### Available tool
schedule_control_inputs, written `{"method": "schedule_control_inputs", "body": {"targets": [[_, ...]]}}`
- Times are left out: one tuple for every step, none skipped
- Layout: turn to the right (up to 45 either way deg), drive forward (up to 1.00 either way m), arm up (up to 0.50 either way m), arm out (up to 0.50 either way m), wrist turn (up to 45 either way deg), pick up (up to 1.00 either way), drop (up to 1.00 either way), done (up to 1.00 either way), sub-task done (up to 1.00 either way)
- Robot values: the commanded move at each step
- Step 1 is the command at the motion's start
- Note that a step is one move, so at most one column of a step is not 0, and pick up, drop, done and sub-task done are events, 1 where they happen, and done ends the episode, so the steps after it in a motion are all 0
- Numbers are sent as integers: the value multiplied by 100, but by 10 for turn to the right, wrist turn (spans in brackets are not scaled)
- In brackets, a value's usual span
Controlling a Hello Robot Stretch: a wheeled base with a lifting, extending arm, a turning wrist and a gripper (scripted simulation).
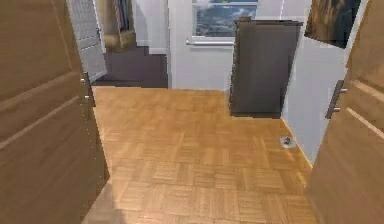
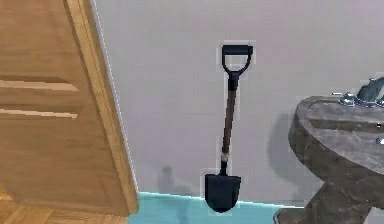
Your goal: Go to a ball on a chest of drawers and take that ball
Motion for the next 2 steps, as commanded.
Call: {"method": "schedule_control_inputs", "body": {"targets": [[-30,0,0,0,0,0,0,0,0],[0,100,0,0,0,0,0,0,0]]}}
